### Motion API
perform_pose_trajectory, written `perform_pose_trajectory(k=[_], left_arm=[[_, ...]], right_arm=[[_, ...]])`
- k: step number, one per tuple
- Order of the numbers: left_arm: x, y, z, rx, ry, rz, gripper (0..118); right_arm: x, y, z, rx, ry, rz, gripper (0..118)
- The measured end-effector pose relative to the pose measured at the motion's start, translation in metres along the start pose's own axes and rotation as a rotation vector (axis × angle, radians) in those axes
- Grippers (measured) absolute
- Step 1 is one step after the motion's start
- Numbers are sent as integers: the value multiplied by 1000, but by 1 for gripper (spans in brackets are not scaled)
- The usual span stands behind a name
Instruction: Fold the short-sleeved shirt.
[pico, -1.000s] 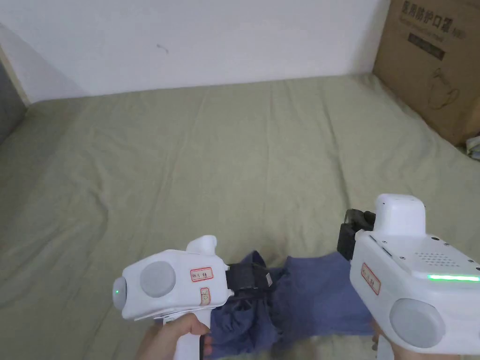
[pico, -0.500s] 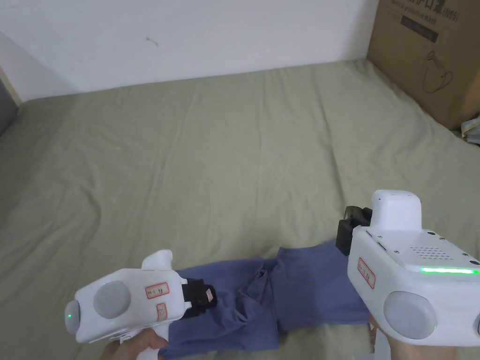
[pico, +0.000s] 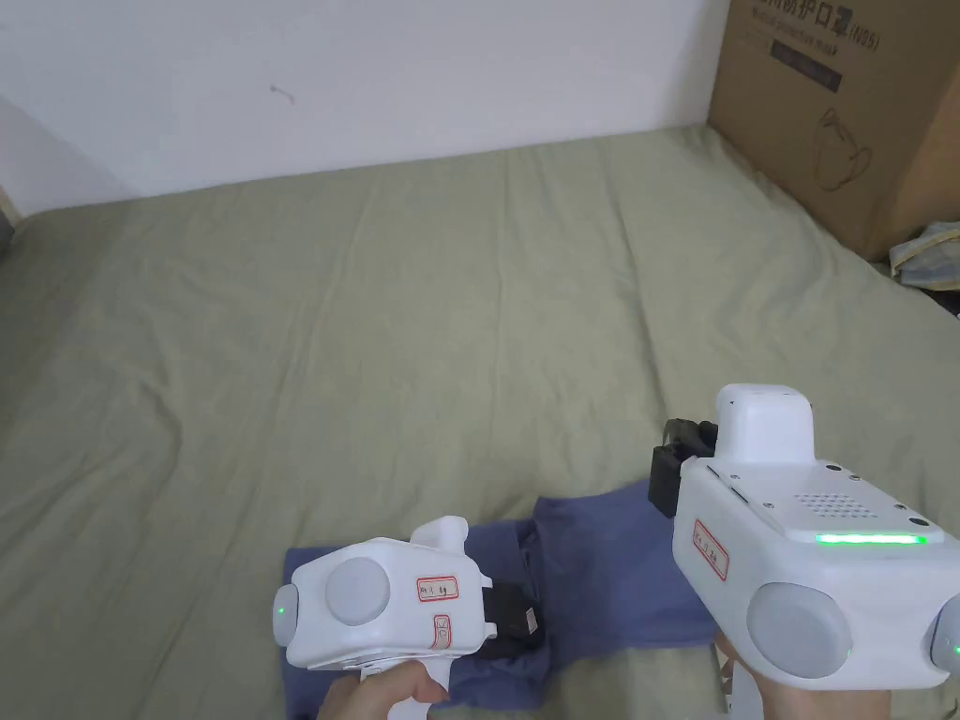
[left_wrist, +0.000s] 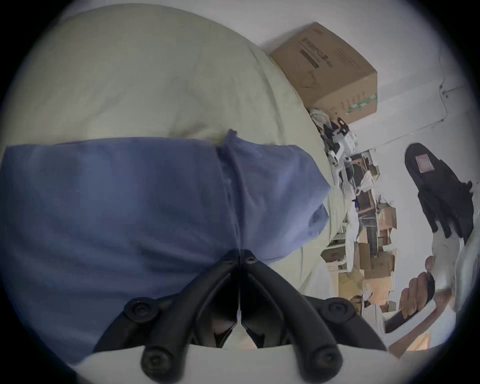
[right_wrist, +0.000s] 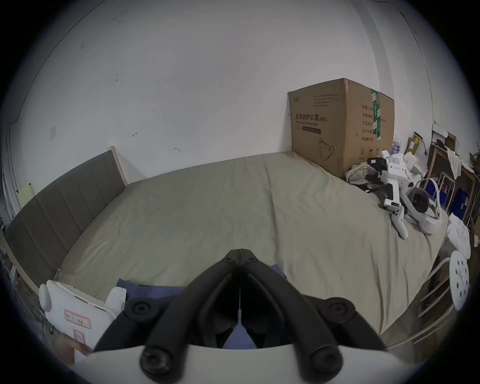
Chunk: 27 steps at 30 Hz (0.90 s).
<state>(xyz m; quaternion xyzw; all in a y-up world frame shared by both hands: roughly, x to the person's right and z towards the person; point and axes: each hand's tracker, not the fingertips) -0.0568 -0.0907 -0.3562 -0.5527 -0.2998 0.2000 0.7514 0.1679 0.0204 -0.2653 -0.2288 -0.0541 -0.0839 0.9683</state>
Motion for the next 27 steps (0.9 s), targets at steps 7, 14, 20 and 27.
perform_pose_trajectory(k=[7,14,20,27], left_arm=[[-16,-5,57,95,35,-48,1],[-116,-8,154,343,-17,256,1],[-176,-39,173,378,-123,399,33],[-203,-43,122,309,-296,481,110]], right_arm=[[-9,3,5,7,7,30,1],[-28,4,4,6,33,65,1],[-52,2,-3,-13,60,112,1],[-79,2,-11,-27,93,192,1]])
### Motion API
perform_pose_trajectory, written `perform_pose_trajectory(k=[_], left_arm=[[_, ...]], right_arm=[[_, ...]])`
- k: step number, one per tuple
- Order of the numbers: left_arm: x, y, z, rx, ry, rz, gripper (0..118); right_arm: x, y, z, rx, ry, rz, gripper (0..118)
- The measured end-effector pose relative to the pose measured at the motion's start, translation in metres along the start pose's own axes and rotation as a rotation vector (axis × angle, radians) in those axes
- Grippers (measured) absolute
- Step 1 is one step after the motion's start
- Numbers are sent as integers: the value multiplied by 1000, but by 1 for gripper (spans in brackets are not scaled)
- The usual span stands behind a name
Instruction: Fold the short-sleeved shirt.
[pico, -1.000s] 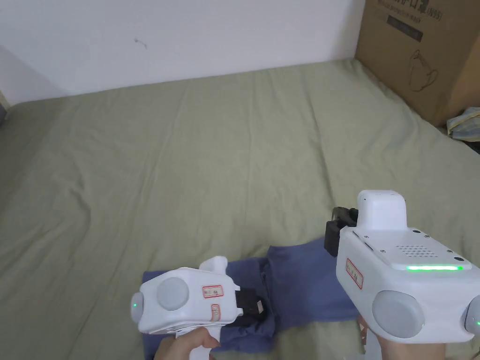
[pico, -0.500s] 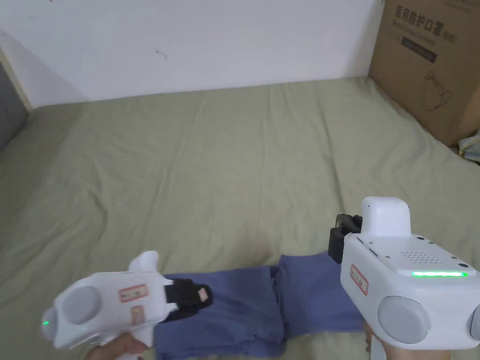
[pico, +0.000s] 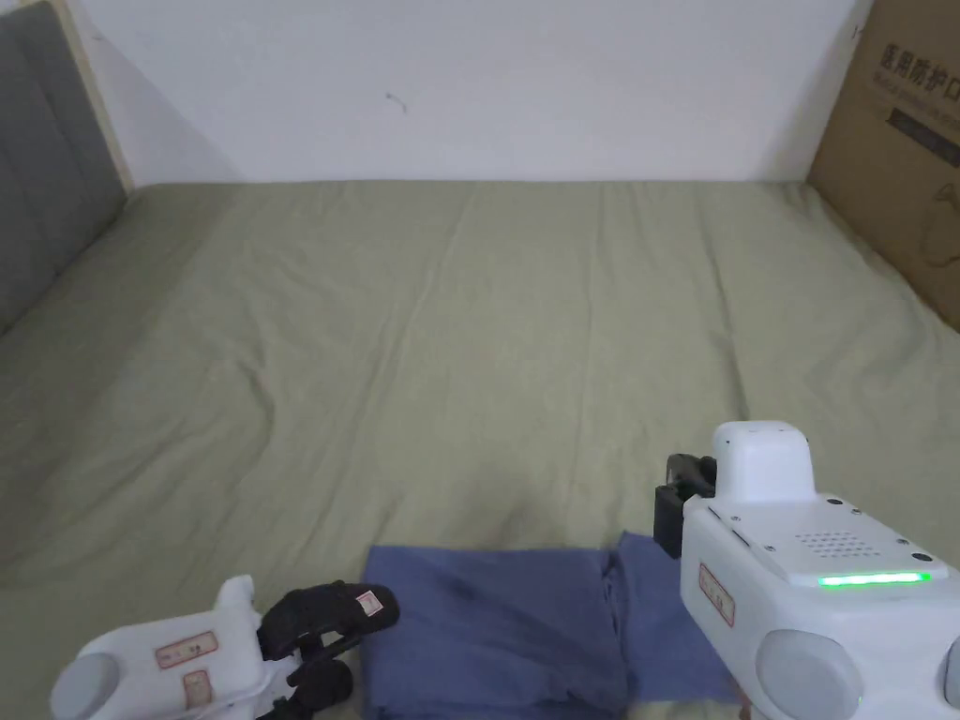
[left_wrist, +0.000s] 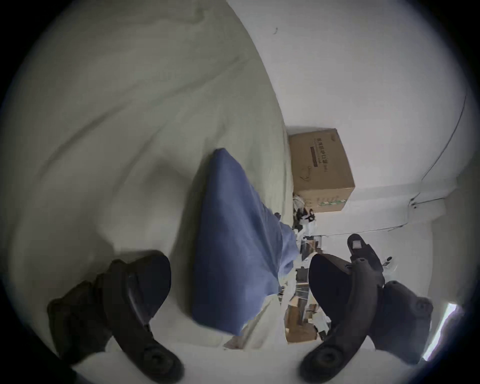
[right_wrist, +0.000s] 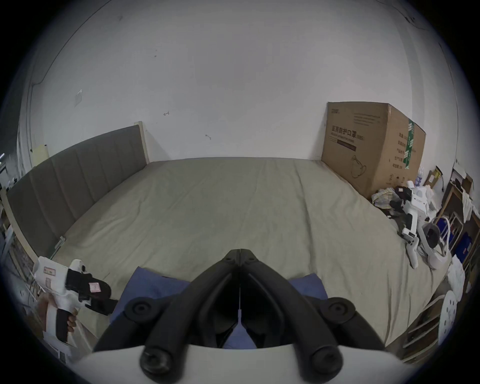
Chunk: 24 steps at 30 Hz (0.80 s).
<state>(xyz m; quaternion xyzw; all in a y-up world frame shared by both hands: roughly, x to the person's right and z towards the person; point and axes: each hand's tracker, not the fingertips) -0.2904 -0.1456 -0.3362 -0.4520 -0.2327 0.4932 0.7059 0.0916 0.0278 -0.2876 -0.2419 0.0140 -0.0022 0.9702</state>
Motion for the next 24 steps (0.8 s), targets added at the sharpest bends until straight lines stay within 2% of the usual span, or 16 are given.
perform_pose_trajectory(k=[4,6,7,8,9,10,11,12,14,17,19,24], left_arm=[[-1,9,-23,11,-98,76,111],[-5,18,-35,-64,-120,64,110],[-4,17,-37,-48,-72,41,85],[-6,19,-40,-33,109,13,32],[-12,23,-42,-56,195,-27,9],[-20,26,-37,-94,51,-2,9],[-19,21,-29,-63,-34,68,9],[-17,22,-24,-74,-8,56,9],[-12,25,-19,-98,74,-62,9],[-12,31,-3,-108,55,-22,9],[-11,38,18,-91,105,-71,9],[-9,43,85,1,201,-80,9]], right_arm=[[-7,2,-5,-11,4,9,1],[-8,2,-7,-18,3,12,1],[-9,3,-8,-25,6,11,1],[-10,3,-8,-30,7,11,1],[-10,3,-8,-33,8,17,1],[-11,3,-8,-34,6,27,1],[-12,4,-7,-37,1,40,1],[-12,4,-7,-38,0,51,1],[-12,4,-7,-36,-5,53,1],[-11,7,-9,-42,-4,38,1],[-12,8,-8,-41,-3,38,1],[-14,7,-8,-38,8,35,1]])
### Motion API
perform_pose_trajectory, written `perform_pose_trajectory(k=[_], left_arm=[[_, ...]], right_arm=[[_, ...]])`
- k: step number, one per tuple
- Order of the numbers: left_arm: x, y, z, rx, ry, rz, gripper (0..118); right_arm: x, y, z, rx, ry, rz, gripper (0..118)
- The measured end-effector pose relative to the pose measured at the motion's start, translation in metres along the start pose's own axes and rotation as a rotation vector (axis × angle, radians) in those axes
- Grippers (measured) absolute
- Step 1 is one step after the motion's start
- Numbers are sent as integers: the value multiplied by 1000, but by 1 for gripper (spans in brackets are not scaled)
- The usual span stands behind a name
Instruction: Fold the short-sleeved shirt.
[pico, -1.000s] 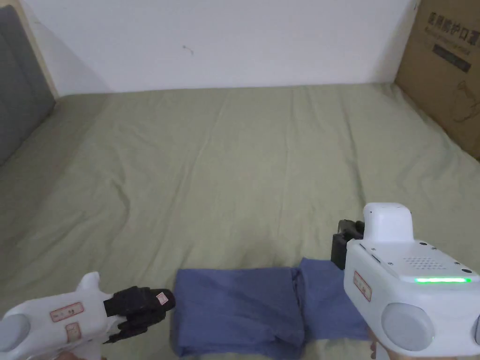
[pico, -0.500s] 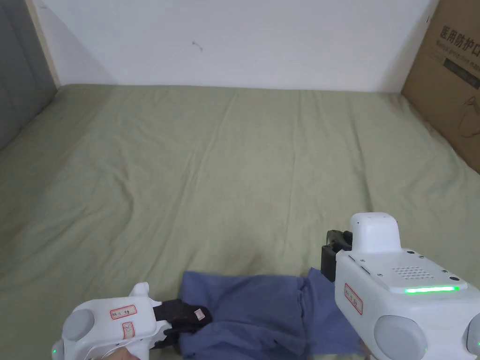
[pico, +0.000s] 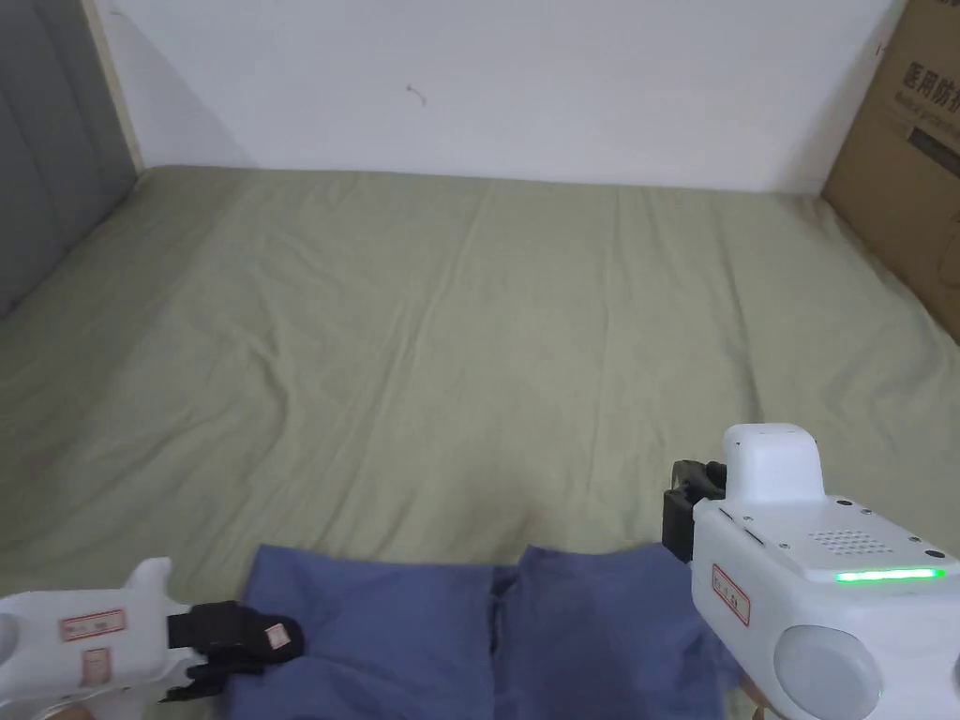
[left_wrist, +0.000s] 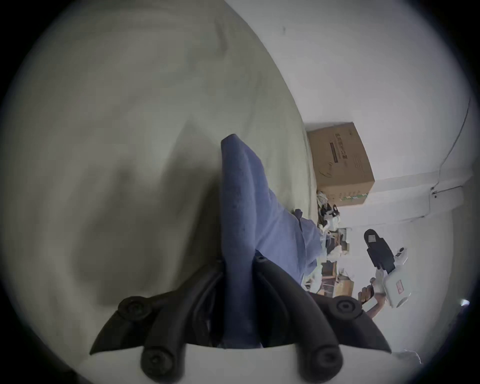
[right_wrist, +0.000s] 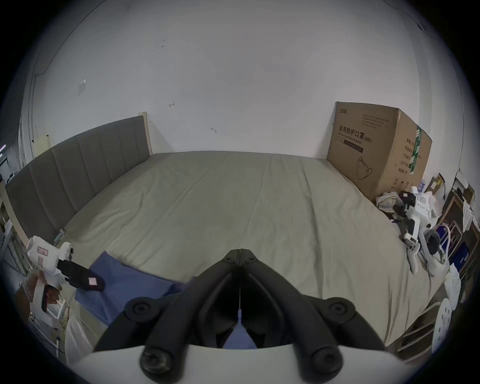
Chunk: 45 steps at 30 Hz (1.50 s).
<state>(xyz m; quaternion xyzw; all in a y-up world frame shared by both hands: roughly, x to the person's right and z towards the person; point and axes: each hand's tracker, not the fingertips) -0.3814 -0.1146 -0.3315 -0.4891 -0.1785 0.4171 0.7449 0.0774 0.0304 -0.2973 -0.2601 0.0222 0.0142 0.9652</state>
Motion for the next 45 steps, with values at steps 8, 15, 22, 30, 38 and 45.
perform_pose_trajectory(k=[8,15,22,30,38,45], left_arm=[[18,-10,44,55,86,1,9],[128,-14,41,108,117,-163,9],[247,-43,-36,32,124,-421,9],[290,-87,-175,-159,201,-619,52],[282,-99,-180,-206,123,-618,79],[232,-68,-145,-92,243,-423,3]], right_arm=[[-3,-9,-1,-18,35,-12,1],[15,-10,8,-2,33,-36,1],[49,-17,17,14,-10,-111,1],[94,-30,27,-6,-96,-181,1],[119,-45,23,-36,-132,-236,1],[108,-51,20,-52,-100,-223,1]])
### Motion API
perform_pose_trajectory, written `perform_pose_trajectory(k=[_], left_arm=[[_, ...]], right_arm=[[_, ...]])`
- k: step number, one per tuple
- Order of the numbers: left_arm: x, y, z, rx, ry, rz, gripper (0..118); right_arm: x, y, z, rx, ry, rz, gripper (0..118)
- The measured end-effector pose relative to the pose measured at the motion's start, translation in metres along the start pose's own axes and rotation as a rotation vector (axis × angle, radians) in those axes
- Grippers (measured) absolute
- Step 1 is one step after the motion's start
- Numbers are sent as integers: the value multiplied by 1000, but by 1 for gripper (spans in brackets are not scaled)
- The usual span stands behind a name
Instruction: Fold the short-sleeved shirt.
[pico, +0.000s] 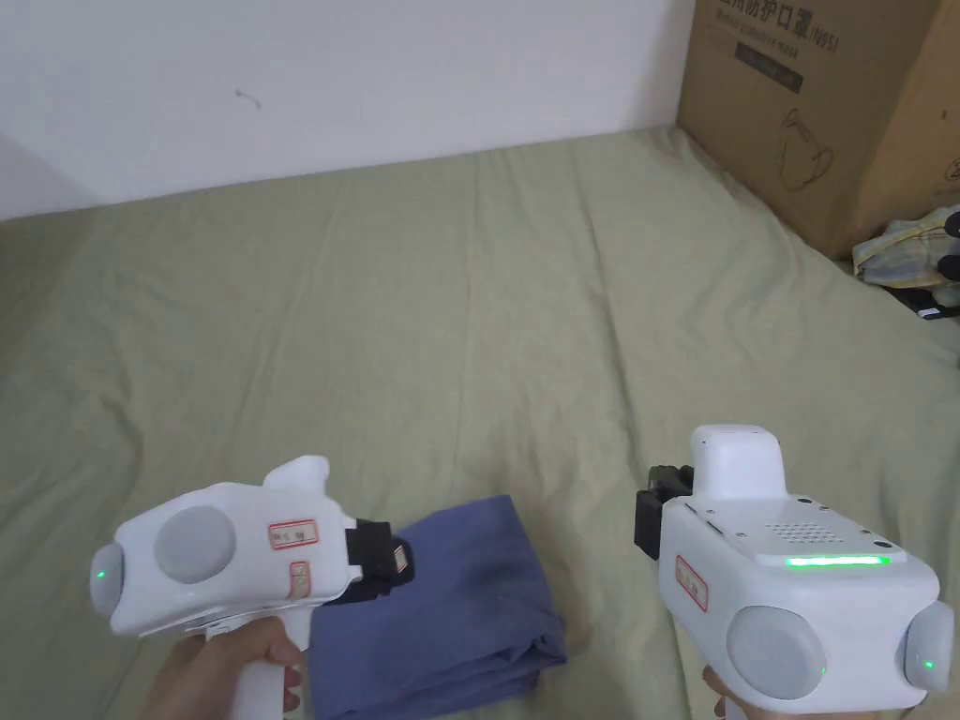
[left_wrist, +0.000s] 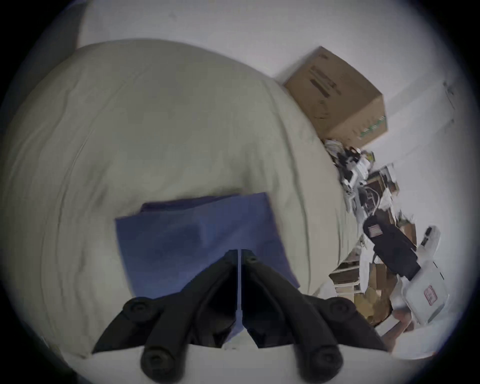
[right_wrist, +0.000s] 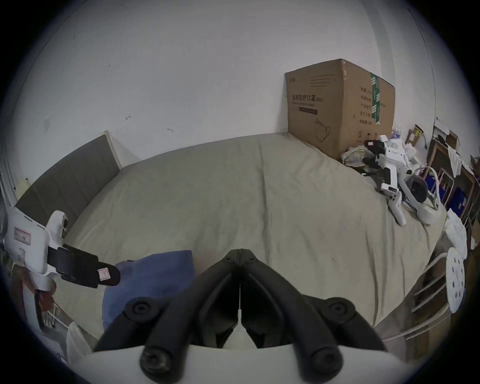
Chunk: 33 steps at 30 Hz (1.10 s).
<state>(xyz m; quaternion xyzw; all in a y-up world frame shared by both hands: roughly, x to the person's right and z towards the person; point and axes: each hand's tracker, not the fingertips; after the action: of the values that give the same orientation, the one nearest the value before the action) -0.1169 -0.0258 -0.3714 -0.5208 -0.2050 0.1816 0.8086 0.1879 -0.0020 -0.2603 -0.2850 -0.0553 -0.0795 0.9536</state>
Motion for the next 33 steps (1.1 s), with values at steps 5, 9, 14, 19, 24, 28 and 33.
perform_pose_trajectory(k=[5,9,14,19,24,28,33], left_arm=[[1,-18,-28,-71,-35,-4,2],[23,-28,-67,-113,-112,6,2],[60,-39,-97,-159,-94,-102,2],[69,-44,-100,-188,-135,-107,2],[67,-45,-80,-160,-228,-139,2],[39,-36,-35,-54,-340,-27,2],[-26,-31,34,113,-336,121,2]], right_arm=[[-7,2,-2,-3,17,17,1],[-8,3,2,5,24,14,1],[-1,3,7,3,9,25,1],[6,0,7,-9,-9,-1,1],[2,0,8,-18,-4,5,1],[-7,7,11,-36,37,31,1],[-34,26,8,-69,134,78,1]])
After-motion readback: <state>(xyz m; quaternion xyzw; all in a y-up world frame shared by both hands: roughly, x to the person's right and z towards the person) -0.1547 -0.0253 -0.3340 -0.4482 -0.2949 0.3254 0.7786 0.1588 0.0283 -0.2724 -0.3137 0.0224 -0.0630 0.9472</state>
